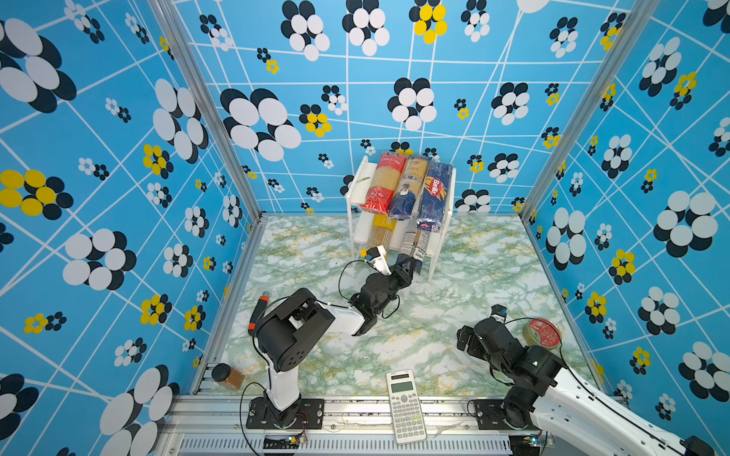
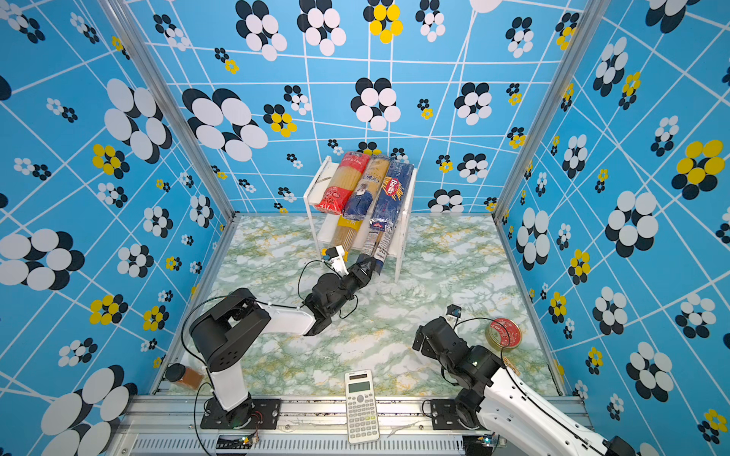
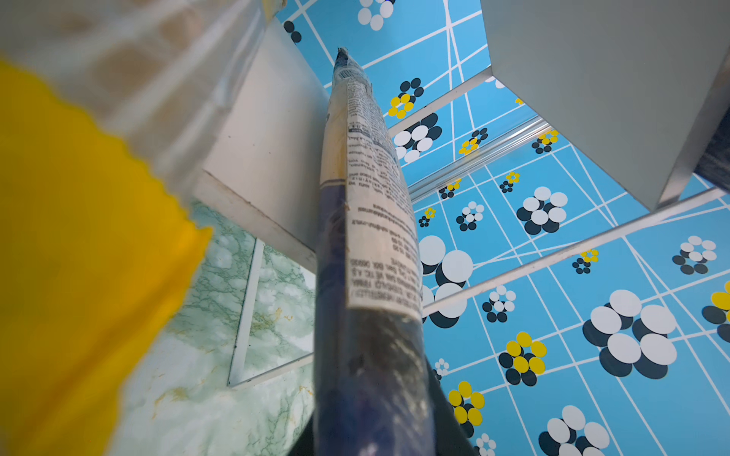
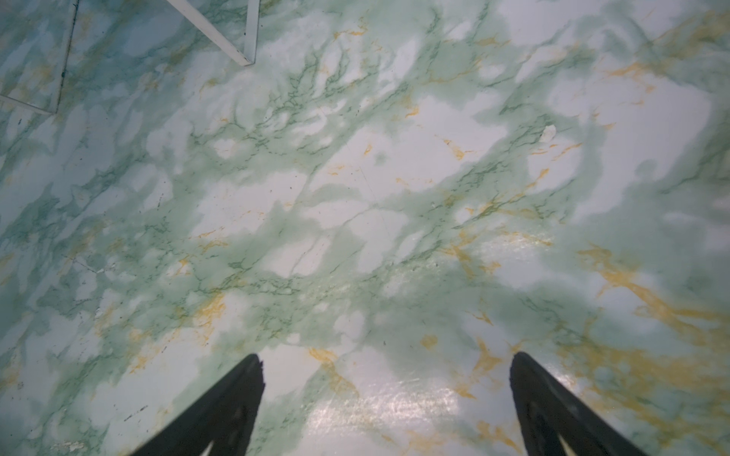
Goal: Place and organize the pasta boxes and bags onto the shelf
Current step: 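Open the left gripper and release the clear bag against the shelf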
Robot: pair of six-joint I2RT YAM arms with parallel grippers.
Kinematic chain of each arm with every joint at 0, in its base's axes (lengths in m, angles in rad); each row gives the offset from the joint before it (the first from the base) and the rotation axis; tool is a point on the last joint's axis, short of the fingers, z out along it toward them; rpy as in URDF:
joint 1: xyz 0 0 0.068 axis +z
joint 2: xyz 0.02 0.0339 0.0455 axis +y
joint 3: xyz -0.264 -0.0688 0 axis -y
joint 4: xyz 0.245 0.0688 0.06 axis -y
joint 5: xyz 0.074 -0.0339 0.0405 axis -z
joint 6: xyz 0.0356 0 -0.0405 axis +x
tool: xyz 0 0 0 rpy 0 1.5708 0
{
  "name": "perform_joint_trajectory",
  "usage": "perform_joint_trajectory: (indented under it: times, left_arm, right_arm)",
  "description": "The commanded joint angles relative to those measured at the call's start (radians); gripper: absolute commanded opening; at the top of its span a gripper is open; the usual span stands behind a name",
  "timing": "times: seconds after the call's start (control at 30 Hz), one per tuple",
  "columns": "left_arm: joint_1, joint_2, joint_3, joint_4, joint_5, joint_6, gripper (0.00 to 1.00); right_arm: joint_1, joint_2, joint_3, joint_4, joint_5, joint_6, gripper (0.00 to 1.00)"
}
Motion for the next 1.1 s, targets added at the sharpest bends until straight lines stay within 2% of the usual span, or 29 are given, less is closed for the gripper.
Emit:
perform_joint_trajectory:
  times: [0.0, 0.5, 0.7, 0.93, 1.07]
  left_arm:
    - [0.007, -0.039, 0.064, 0.079, -0.037, 0.051, 0.08]
    - [0.048, -0.025, 0.079, 0.061, -0.04, 0.03, 0.11]
    - [0.059, -0.011, 0.067, 0.089, -0.035, 0.015, 0.28]
    - [0.06, 0.002, 0.059, 0.103, -0.027, -0.003, 0.33]
    - [0.06, 0.003, 0.05, 0.124, -0.018, -0.008, 0.42]
  right_arm:
    - [-0.007, -0.011, -0.013, -0.028, -0.002, 0.014, 0.99]
    - [-0.007, -0.019, -0.016, -0.032, -0.002, 0.019, 0.99]
    - [-0.007, -0.018, -0.015, -0.031, -0.001, 0.019, 0.99]
    - [-0.007, -0.01, -0.014, -0.026, -0.002, 0.02, 0.99]
    - [-0.007, -0.01, -0.014, -0.025, -0.002, 0.019, 0.99]
